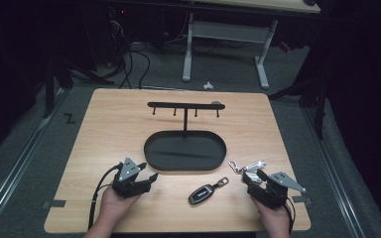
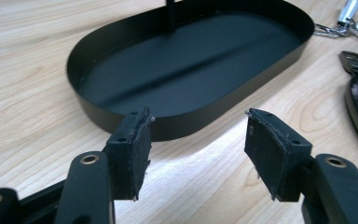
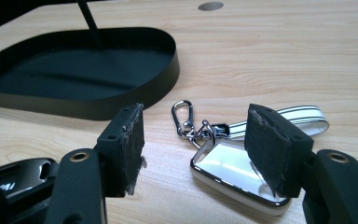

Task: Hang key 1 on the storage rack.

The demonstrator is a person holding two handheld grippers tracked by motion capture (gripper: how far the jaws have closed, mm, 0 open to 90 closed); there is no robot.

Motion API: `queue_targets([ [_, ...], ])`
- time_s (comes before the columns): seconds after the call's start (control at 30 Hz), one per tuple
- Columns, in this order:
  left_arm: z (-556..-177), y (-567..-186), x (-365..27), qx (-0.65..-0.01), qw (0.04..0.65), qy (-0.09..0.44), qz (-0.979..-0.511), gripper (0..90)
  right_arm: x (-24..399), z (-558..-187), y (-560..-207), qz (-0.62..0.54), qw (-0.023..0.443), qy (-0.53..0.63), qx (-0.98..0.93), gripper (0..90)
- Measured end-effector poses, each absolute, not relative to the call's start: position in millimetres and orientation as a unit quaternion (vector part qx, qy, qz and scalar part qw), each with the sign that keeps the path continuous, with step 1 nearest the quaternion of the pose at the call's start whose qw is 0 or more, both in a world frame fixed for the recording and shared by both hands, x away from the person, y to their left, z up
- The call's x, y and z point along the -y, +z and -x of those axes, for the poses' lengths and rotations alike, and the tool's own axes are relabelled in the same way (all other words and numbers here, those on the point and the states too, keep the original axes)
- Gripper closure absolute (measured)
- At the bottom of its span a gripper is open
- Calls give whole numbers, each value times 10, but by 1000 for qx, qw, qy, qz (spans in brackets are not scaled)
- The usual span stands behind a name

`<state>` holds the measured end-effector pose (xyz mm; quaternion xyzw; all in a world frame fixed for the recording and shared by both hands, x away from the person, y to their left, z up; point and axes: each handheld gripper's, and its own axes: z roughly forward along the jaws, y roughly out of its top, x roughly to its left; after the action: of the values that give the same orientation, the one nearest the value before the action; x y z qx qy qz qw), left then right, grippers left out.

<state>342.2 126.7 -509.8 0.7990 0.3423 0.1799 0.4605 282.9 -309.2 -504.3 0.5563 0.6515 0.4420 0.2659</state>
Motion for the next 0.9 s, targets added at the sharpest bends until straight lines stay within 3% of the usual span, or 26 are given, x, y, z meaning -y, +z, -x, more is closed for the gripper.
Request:
queue_targets([
  [0.9, -3387, -5072, -1287, -337, 465, 190, -796, 408, 2754, -2868, -5000, -522, 254, 428, -693, 371],
])
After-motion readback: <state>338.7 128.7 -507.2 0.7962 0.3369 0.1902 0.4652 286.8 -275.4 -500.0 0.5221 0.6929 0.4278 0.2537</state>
